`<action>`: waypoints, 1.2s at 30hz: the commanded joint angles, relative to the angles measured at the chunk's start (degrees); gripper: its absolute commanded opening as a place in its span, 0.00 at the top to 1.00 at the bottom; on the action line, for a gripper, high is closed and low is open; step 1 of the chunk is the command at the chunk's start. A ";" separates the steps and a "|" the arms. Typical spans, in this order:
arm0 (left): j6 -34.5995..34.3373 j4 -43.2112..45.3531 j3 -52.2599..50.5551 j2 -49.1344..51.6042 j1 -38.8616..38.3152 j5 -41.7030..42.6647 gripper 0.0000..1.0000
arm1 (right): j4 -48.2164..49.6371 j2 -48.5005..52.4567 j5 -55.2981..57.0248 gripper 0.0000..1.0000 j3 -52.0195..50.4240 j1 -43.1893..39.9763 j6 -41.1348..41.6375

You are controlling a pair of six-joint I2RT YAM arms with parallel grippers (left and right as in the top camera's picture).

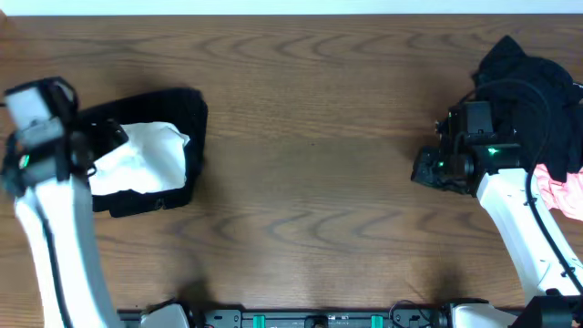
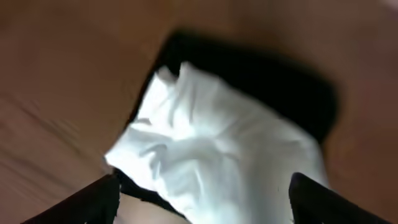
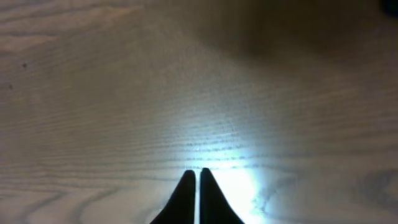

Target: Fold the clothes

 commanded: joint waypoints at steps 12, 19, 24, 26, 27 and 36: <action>7.04 -10.03 0.87 -31.58 -0.13 11.50 0.08 | 7.48 -10.69 -12.24 0.66 9.05 0.46 -19.06; 6.60 -14.21 0.85 -34.29 -0.13 11.47 0.02 | 10.95 -22.62 -12.00 0.02 11.23 0.46 -19.10; 6.60 -15.50 0.85 -34.29 -0.13 11.50 0.02 | 9.66 -29.51 -12.02 0.01 11.23 0.46 -19.04; 6.58 -15.45 0.85 -34.29 -0.13 11.50 0.02 | 8.76 -31.21 -12.04 0.01 11.23 0.46 -19.04; 6.60 -15.52 0.85 -34.29 -0.13 11.47 0.02 | 8.09 -32.24 -12.04 0.01 11.23 0.46 -19.04; 6.60 -15.52 0.81 -34.29 -0.13 11.47 0.02 | 5.38 -34.49 -12.11 0.01 11.21 0.46 -18.82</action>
